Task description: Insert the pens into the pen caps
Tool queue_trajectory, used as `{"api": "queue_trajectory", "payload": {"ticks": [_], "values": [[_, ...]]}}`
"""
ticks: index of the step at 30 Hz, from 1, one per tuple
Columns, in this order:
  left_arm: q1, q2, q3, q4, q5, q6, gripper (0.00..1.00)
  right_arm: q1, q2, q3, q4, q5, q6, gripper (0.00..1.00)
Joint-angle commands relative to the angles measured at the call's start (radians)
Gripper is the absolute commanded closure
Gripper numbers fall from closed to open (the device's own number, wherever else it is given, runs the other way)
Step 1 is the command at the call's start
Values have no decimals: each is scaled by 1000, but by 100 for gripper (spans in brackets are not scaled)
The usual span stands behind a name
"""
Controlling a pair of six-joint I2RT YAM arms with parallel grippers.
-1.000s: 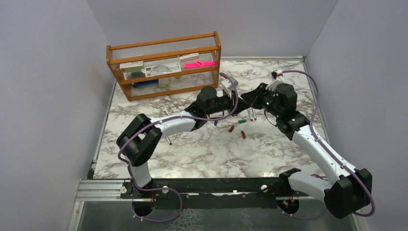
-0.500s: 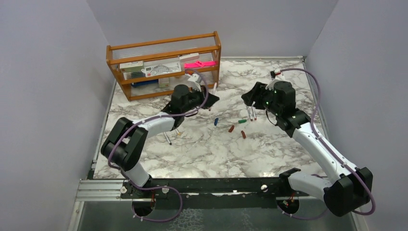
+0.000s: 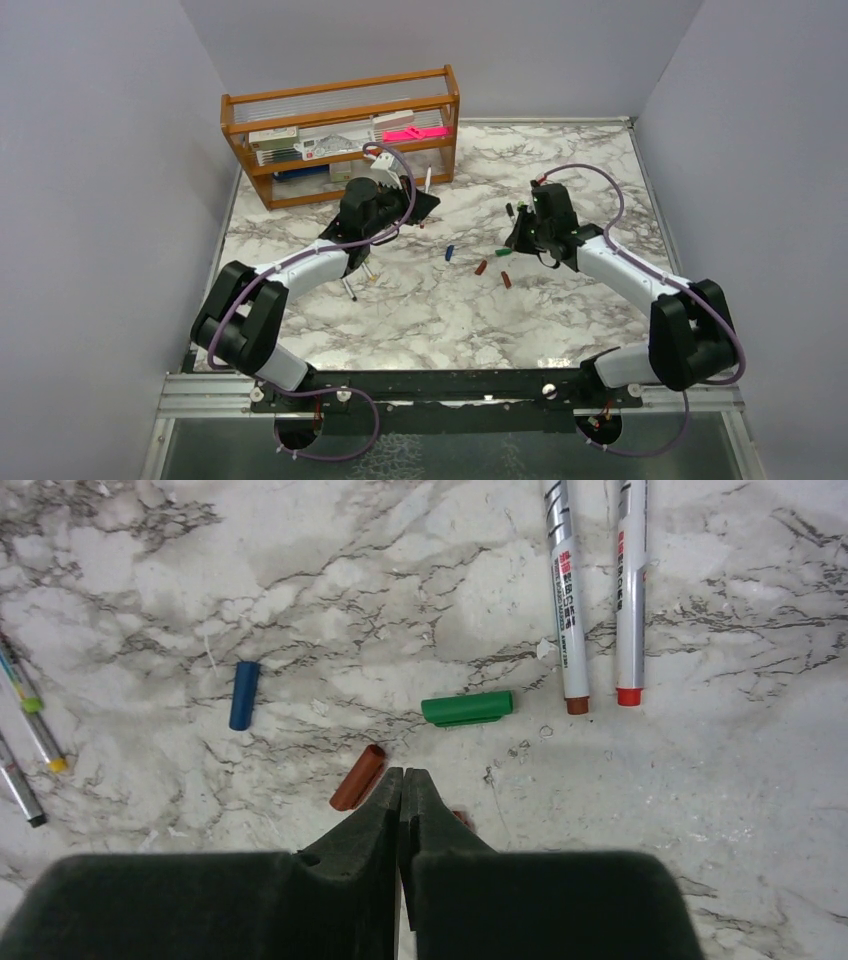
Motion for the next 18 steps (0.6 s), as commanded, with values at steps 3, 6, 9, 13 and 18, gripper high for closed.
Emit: {"api": "queue_trajectory", "payload": {"ticks": [3,6,9,13,18], "values": [[-3,29,11,-9,1,10,100,1,104,31,0,-22,-40,98],[-2,35,13,-9,4,10,100,1,151,27,12,-35,-38,98],[0,38,12,-9,5,10,100,2,172,13,35,-50,-34,98],[3,46,14,-9,8,10,100,2,198,8,51,-53,-28,98],[6,57,16,-9,15,6,100,2,236,14,80,-53,-25,98]]}}
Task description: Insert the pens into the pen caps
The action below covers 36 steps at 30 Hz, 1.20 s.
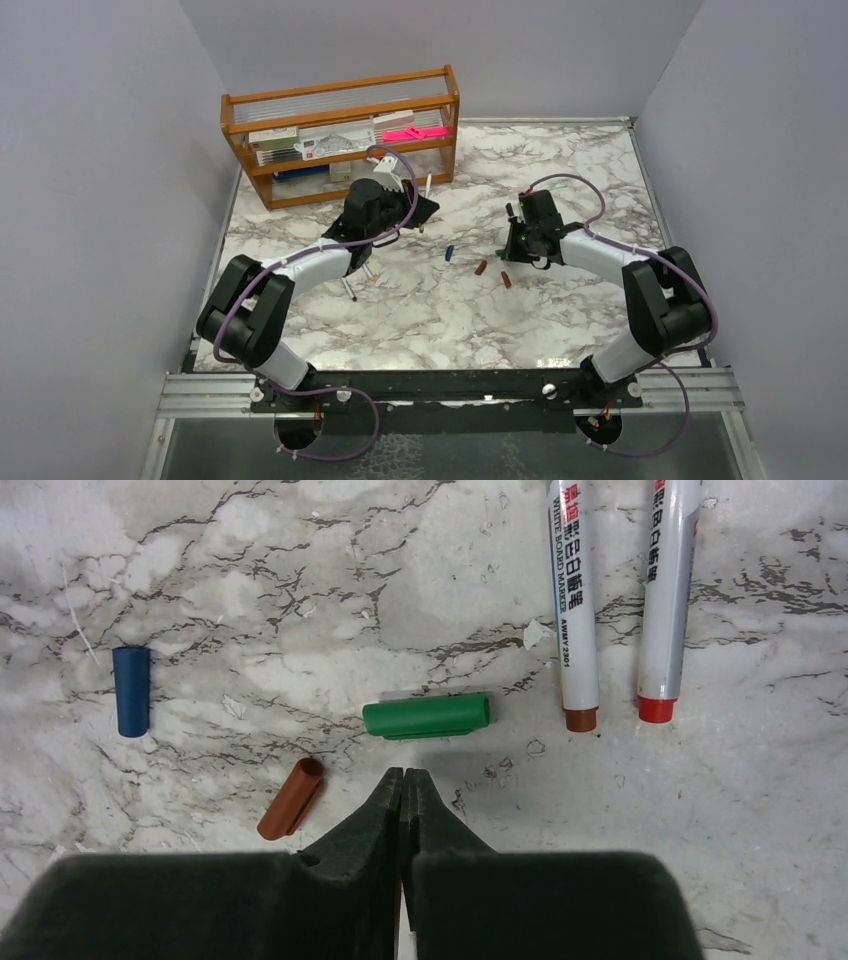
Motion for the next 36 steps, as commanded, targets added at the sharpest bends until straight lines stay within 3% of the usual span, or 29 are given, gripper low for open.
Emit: {"api": "queue_trajectory", "payload": {"ticks": [1,23,29,36], "values": [[5,14,16,13,15,5,100,1,37,8,64,-16,3,98],[8,49,22,14,22,2,100,1,177,127,117,50,-22,98],[9,47,20,14,22,1,100,1,39,71,201,20,-53,97],[9,68,34,15,40,-9,100,1,-13,81,174,72,-140,54]]}}
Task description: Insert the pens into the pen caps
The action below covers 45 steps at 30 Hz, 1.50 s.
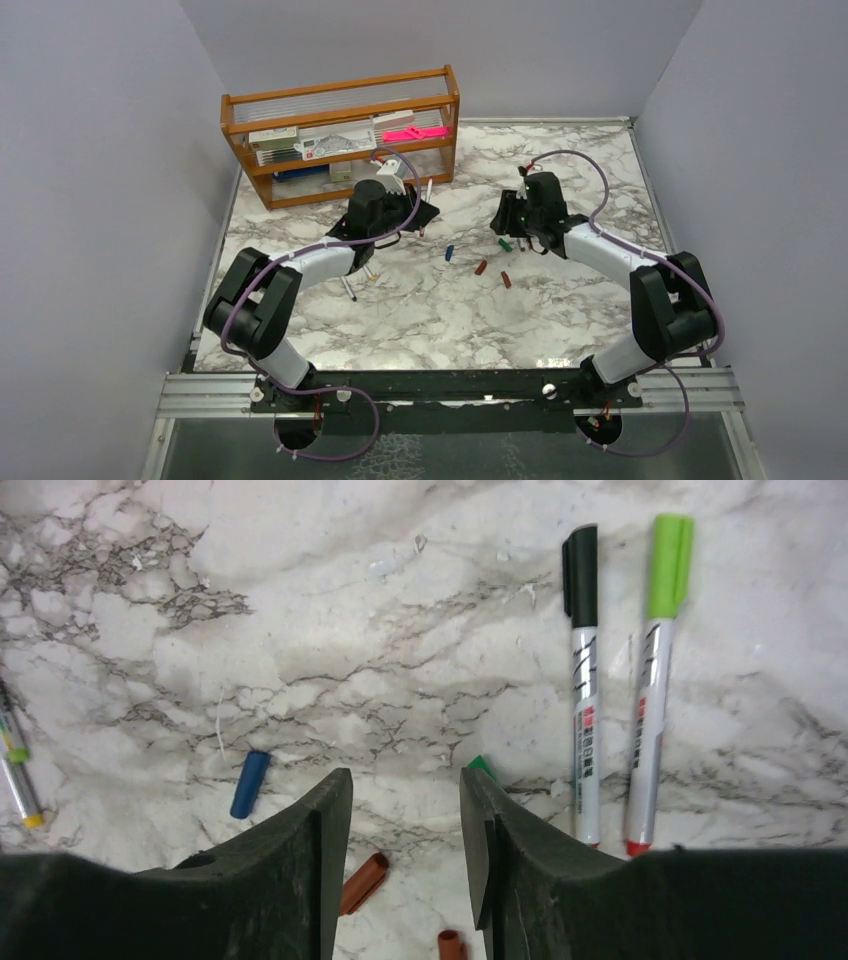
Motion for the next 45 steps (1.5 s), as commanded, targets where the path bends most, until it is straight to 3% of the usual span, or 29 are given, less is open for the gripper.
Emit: {"api": "queue_trajectory", "payload": {"ticks": [1,8,18,28,37,40,45], "values": [[4,19,30,22,36,-8,100,1,15,38,-14,73,-80,51],[3,10,28,21,38,-6,100,1,88,61,-65,76,-110,48],[4,32,32,25,57,-15,100,2,137,47,-83,38,-97,57],[5,36,33,31,63,-24,100,14,157,53,-138,47,-99,57],[15,38,38,36,70,-29,100,73,172,94,-247,199,-124,57],[16,37,34,36,70,-32,100,80,185,108,-267,242,-121,61],[16,34,29,38,72,-33,100,83,200,121,-272,267,-109,76]]}}
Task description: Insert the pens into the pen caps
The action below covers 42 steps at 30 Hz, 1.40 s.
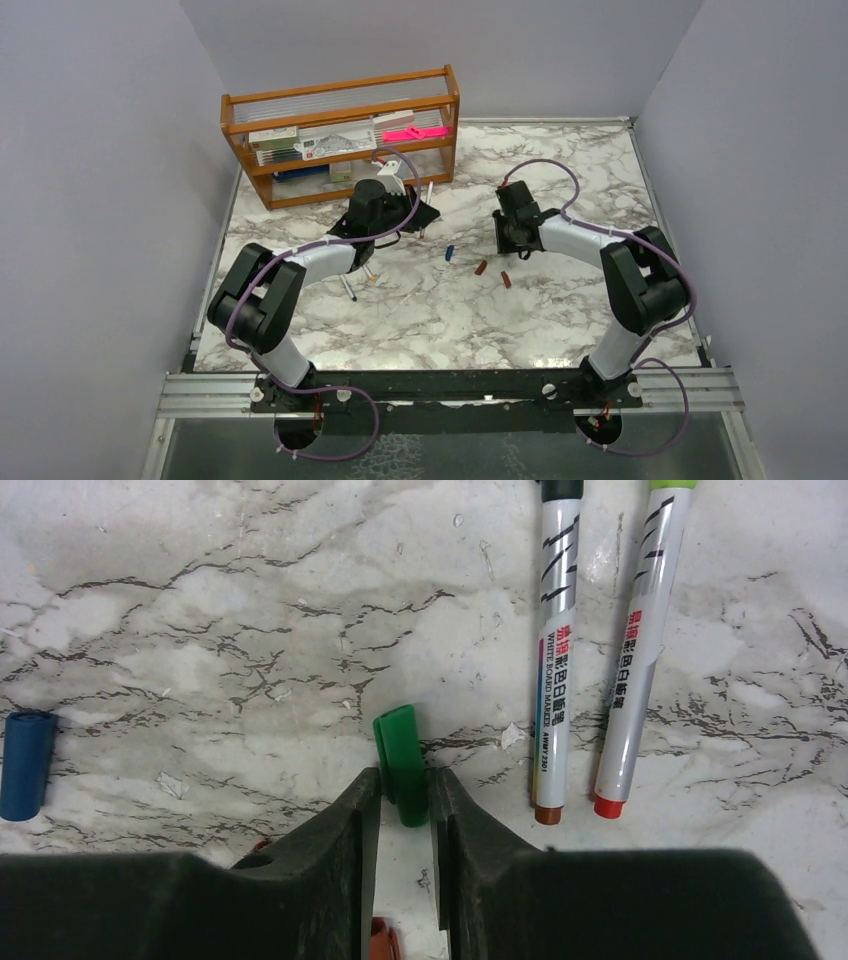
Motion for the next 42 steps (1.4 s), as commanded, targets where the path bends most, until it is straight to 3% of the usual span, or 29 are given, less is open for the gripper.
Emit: {"api": "queue_trajectory", "payload": {"ticks": [1,3,6,9,11,15,19,21,26,30,35,42], "values": [[4,-3,21,38,27,-4,100,3,37,22,-51,65,13,78],[4,-4,21,38,28,-2,100,3,55,34,-47,45,18,82],[4,-8,19,40,28,0,100,3,84,53,-46,32,25,68],[4,-13,15,40,27,2,100,3,106,69,-43,19,22,66],[5,-14,14,40,26,4,100,2,112,77,-46,12,18,72],[5,-17,16,40,29,5,100,3,86,68,-44,-3,23,97],[4,0,38,54,106,-8,100,3,-7,41,17,-86,62,98],[0,14,34,132,165,-59,100,2,-92,11,90,-125,106,98],[-54,78,-17,538,290,-310,100,0,-278,-44,298,-213,233,98],[-102,159,-55,872,288,-504,100,1,-372,-117,524,-268,341,98],[-146,177,-81,953,256,-530,100,1,-444,-200,707,-299,408,98],[-167,181,-69,949,258,-513,100,1,-486,-206,758,-328,399,98]]}}
